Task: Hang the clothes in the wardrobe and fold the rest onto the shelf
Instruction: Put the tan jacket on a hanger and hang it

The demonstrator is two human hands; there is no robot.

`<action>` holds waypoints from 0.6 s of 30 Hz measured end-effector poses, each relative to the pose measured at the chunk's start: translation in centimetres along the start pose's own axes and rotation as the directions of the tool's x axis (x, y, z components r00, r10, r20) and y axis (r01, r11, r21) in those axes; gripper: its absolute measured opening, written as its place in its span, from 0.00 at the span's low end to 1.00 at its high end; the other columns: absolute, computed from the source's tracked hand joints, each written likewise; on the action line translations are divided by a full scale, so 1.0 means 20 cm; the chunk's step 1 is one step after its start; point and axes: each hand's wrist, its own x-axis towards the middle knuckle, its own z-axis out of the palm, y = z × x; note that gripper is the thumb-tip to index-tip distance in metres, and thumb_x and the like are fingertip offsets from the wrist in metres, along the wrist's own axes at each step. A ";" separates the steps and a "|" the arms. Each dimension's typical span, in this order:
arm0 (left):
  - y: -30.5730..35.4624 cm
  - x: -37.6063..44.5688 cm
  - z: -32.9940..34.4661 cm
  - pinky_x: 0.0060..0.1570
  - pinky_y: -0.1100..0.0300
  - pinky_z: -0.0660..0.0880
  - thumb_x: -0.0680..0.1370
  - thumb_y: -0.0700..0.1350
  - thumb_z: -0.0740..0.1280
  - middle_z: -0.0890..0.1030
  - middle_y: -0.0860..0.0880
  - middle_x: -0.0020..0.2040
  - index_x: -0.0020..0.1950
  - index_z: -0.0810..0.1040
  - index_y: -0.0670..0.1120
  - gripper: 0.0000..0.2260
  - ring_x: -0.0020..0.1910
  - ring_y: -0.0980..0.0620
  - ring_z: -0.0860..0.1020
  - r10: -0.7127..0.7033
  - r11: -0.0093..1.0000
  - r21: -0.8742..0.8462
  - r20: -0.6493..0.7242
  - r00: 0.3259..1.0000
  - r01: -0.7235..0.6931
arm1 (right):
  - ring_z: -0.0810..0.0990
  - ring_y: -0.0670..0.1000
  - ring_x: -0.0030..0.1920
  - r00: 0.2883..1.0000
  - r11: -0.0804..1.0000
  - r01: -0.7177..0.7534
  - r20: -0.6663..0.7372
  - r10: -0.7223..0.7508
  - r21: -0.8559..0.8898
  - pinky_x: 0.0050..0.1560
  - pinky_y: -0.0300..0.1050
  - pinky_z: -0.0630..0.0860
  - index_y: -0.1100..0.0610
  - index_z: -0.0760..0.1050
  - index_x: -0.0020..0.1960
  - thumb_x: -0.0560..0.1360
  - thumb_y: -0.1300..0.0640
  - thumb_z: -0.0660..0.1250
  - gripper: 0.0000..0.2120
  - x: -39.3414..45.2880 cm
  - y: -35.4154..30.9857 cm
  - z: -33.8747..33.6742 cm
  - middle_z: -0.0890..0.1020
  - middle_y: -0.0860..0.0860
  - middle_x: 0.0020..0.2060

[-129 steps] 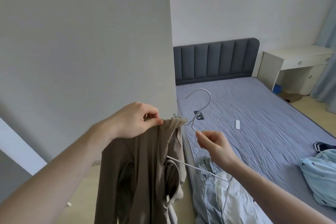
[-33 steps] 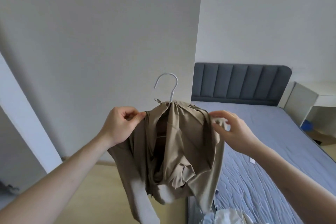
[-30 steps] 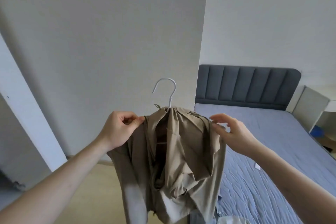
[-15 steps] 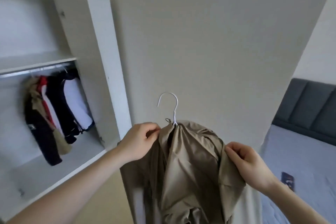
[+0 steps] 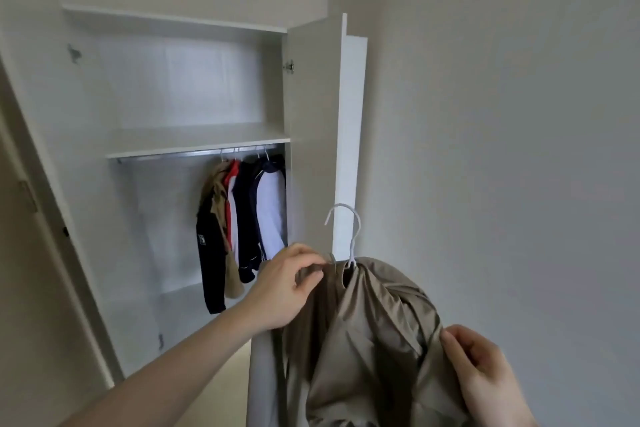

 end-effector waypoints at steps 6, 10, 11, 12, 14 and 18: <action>-0.43 0.20 -0.24 0.62 0.59 0.73 0.81 0.47 0.68 0.76 0.58 0.55 0.60 0.82 0.49 0.09 0.58 0.58 0.75 -0.042 0.998 0.054 -0.038 0.998 0.044 | 0.72 0.42 0.30 0.998 0.999 0.031 0.062 -0.031 -0.005 0.33 0.38 0.68 0.53 0.78 0.36 0.81 0.60 0.67 0.14 0.39 -0.08 0.51 0.76 0.50 0.26; -0.68 0.31 -0.37 0.53 0.57 0.74 0.81 0.42 0.68 0.76 0.60 0.47 0.52 0.83 0.47 0.04 0.50 0.56 0.77 -0.081 0.995 0.056 -0.094 0.992 0.086 | 0.71 0.41 0.29 0.988 0.998 0.058 0.147 -0.056 -0.009 0.31 0.36 0.66 0.51 0.77 0.36 0.82 0.57 0.65 0.15 0.60 -0.11 0.86 0.74 0.47 0.26; -0.74 0.33 -0.39 0.53 0.56 0.75 0.81 0.41 0.68 0.77 0.59 0.47 0.51 0.84 0.46 0.04 0.50 0.56 0.77 -0.103 0.993 0.049 -0.106 0.989 0.109 | 0.71 0.41 0.30 0.982 0.999 0.052 0.180 -0.049 -0.015 0.32 0.37 0.68 0.51 0.77 0.37 0.82 0.57 0.65 0.14 0.65 -0.12 0.93 0.74 0.46 0.26; -0.81 0.36 -0.42 0.53 0.56 0.76 0.81 0.41 0.68 0.78 0.57 0.47 0.51 0.84 0.46 0.05 0.50 0.57 0.77 -0.128 0.990 0.045 -0.114 0.985 0.134 | 0.72 0.42 0.31 0.974 0.999 0.043 0.223 -0.038 -0.019 0.35 0.40 0.70 0.51 0.77 0.38 0.82 0.56 0.64 0.14 0.71 -0.13 1.00 0.75 0.47 0.28; -0.94 0.42 -0.47 0.57 0.57 0.76 0.81 0.42 0.67 0.80 0.55 0.49 0.52 0.85 0.46 0.06 0.51 0.59 0.77 -0.180 0.981 0.045 -0.122 0.976 0.187 | 0.76 0.48 0.38 0.937 0.998 0.012 0.349 0.007 -0.054 0.46 0.52 0.75 0.53 0.76 0.40 0.83 0.52 0.63 0.13 0.84 -0.15 1.12 0.78 0.55 0.34; -1.20 0.56 -0.50 0.60 0.54 0.77 0.83 0.44 0.66 0.79 0.57 0.49 0.51 0.85 0.48 0.07 0.51 0.57 0.78 -0.263 0.962 0.047 -0.096 0.960 0.269 | 0.76 0.55 0.47 0.849 0.997 -0.056 0.523 0.076 -0.053 0.52 0.49 0.71 0.58 0.74 0.41 0.84 0.54 0.62 0.15 1.12 -0.22 1.36 0.80 0.55 0.37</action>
